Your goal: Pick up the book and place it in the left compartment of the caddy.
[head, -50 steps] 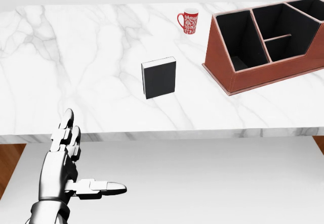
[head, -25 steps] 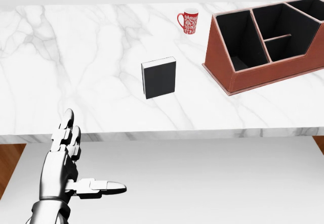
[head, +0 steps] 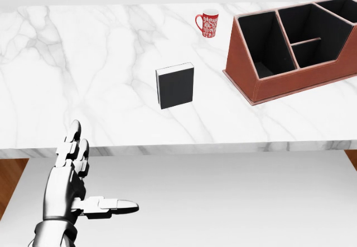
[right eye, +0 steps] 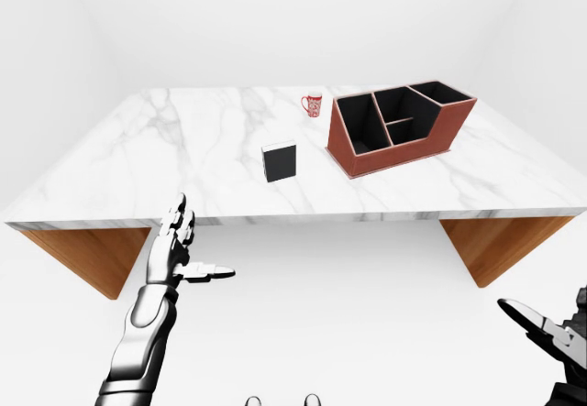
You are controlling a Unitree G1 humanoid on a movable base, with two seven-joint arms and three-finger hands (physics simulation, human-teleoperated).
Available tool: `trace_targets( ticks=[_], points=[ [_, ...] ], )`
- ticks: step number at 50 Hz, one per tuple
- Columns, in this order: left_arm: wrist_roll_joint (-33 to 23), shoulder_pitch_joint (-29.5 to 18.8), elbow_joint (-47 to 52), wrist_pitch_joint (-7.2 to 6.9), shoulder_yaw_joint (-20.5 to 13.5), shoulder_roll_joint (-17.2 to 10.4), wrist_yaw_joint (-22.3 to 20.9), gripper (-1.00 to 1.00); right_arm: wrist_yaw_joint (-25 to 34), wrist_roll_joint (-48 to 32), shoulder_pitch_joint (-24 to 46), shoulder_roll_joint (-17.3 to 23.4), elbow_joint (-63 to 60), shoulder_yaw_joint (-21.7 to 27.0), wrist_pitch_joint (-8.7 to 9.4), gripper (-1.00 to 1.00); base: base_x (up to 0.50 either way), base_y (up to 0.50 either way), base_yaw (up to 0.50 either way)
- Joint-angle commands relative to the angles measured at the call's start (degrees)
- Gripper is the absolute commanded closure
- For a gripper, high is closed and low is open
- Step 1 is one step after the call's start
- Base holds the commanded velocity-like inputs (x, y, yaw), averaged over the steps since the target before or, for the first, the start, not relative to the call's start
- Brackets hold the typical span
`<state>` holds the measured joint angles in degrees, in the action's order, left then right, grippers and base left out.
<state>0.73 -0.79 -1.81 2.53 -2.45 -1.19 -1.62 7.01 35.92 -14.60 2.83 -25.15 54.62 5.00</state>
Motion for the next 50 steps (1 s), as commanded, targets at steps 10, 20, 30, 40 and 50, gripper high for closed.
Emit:
trace_targets(
  ticks=[10, 20, 30, 40, 50],
  points=[
    [0.23, -0.08, -0.1, -0.06, -0.06, -0.04, -0.04, -1.0, -0.33, -0.79, 0.09, 0.12, 0.8, -0.18, 0.0, -1.0, 0.0, 0.0, 0.0],
    [0.24, -0.08, -0.1, -0.06, -0.05, -0.04, -0.04, -1.0, -0.32, -0.8, 0.1, 0.12, 0.8, -0.17, 0.0, -1.0, 0.0, 0.0, 0.0],
    [0.3, -0.7, -0.7, -0.24, -0.03, -0.13, -0.36, -1.0, -0.07, -1.4, 0.03, -0.05, 0.94, 0.38, 0.0, -1.0, 0.0, 0.0, 0.0],
    [0.17, -1.36, -2.59, 0.87, -0.07, -0.2, -0.49, -1.0, -0.09, -0.85, -0.11, 0.06, 0.83, 0.44, 0.0, -1.0, 0.0, 0.0, 0.14],
    [0.12, -2.76, -6.73, 2.47, -0.24, -0.42, -0.54, -1.0, -0.27, -0.83, -0.08, 0.08, 0.52, 0.52, 0.0, -1.0, 0.0, 0.0, 0.21]
  ],
)
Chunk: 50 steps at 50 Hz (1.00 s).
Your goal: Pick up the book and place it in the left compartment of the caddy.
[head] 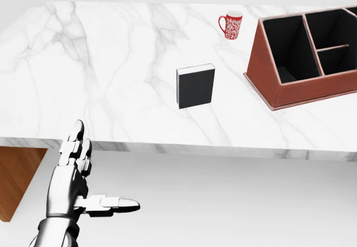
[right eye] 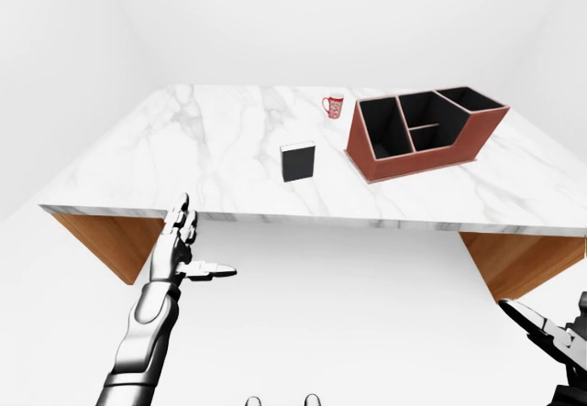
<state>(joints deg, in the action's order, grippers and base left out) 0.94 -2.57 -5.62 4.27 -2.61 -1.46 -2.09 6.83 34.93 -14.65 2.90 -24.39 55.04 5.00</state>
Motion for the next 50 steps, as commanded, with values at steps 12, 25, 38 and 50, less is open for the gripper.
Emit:
trace_targets(
  ticks=[12, 25, 38, 50],
  points=[
    [-0.28, -0.57, -2.32, 0.73, 0.13, -0.13, -0.04, -1.0, -0.01, 0.18, 0.07, 0.02, 0.18, -0.02, 0.0, -1.0, 0.0, 0.0, 0.2],
    [-0.41, -0.4, -1.97, 0.73, 0.13, -0.11, 0.0, -1.0, 0.01, 0.36, -0.02, -0.03, -0.16, -0.16, 0.0, -1.0, 0.0, 0.0, 0.2],
    [-0.1, 0.61, 0.87, 0.33, -0.07, 0.02, 0.05, -1.0, 0.15, 0.38, -0.01, -0.06, 0.55, 0.09, 0.0, -1.0, 0.0, 0.0, 0.2],
    [0.03, 0.24, -1.05, 0.73, 0.0, -0.01, -0.22, -1.0, 0.65, 0.6, -0.37, -0.22, 0.76, 0.29, 0.0, -1.0, 0.0, 0.0, 0.2]
  ],
)
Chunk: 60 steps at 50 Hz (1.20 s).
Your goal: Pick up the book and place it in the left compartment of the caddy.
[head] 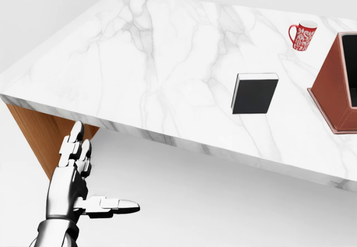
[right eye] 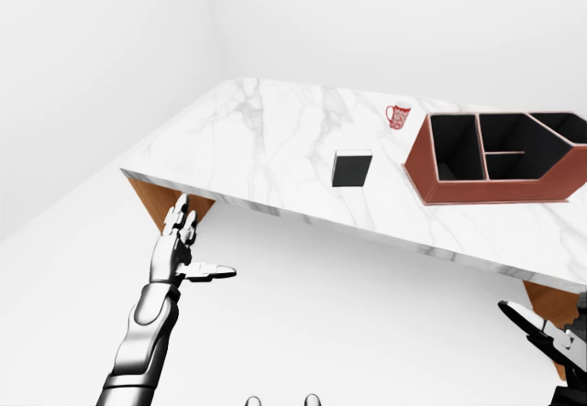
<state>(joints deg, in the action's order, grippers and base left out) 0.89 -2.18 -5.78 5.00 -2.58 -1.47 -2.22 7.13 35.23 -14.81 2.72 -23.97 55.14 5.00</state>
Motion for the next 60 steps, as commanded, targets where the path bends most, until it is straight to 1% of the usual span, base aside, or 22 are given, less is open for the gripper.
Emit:
trace_targets(
  ticks=[1, 13, 16, 23, 25, 30, 42, 60],
  points=[
    [0.05, -0.05, -0.84, 0.0, 0.04, 0.0, -0.16, -1.0, 0.12, -0.35, -0.04, 0.06, 0.58, 0.1, 0.0, -1.0, 0.0, 0.0, 0.16],
    [-0.11, -0.33, -1.55, 0.0, 0.04, 0.01, 0.03, -1.0, -0.15, -0.42, -0.18, -0.07, 0.11, -0.01, 0.0, -1.0, 0.0, 0.0, 0.0],
    [-0.24, -0.1, -1.26, 0.0, 0.15, 0.0, -0.03, -1.0, -1.3, -0.36, 0.5, 0.5, 0.45, 0.01, 0.0, -1.0, 0.0, 0.0, 0.0],
    [-0.42, -0.77, -2.68, 0.0, 0.04, -0.12, 0.04, -1.0, -1.5, -0.11, 0.53, 0.69, 1.09, -0.44, 0.0, -1.0, 0.0, 0.0, 0.0],
    [0.48, -0.95, -2.34, 0.0, -0.26, -0.02, -0.14, -1.0, -1.4, -0.3, 0.45, 0.59, 1.13, -0.51, 0.0, -1.0, 0.0, 0.0, 0.0],
    [0.13, -1.17, -3.22, 0.0, -0.14, -0.16, 0.05, -1.0, -1.83, -0.06, 0.2, 0.61, 0.46, -0.43, 0.0, -1.0, 0.08, -0.22, 0.0],
    [-0.54, -0.24, -1.59, 0.0, 0.3, -0.03, 0.1, -1.0, -1.26, -0.02, 0.23, 0.53, 0.96, -0.17, 0.0, -1.0, 0.08, -0.22, 0.0],
    [-0.45, -0.64, -2.59, 0.0, 0.11, -0.06, 0.11, -1.0, -0.81, -0.05, 0.07, 0.24, 0.79, -0.32, 0.0, -1.0, 0.07, -0.2, 0.0]
  ],
)
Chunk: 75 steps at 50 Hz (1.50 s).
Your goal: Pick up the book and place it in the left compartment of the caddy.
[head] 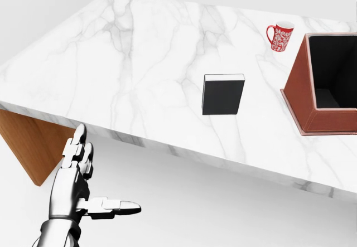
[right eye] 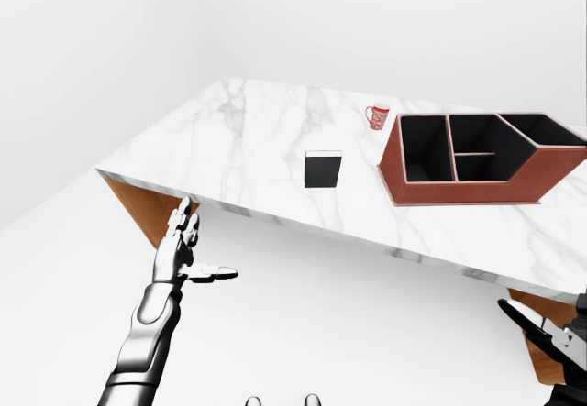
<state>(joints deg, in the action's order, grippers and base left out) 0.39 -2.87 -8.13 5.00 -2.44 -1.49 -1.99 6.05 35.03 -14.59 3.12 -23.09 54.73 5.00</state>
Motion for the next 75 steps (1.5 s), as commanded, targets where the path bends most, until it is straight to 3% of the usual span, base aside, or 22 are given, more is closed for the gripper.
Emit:
trace_targets(
  ticks=[1, 75],
  points=[
    [0.12, 0.11, -0.12, 0.0, -0.02, -0.03, -0.19, -1.0, 0.23, 0.1, -0.11, -0.13, -0.04, 0.13, 0.0, -1.0, 0.06, -0.18, 0.0],
    [-0.85, -0.36, -1.22, 0.0, 0.11, -0.06, 0.32, -1.0, 0.56, 0.28, -0.06, -0.36, -0.71, -0.08, 0.0, -1.0, 0.06, -0.18, 0.0]
  ],
)
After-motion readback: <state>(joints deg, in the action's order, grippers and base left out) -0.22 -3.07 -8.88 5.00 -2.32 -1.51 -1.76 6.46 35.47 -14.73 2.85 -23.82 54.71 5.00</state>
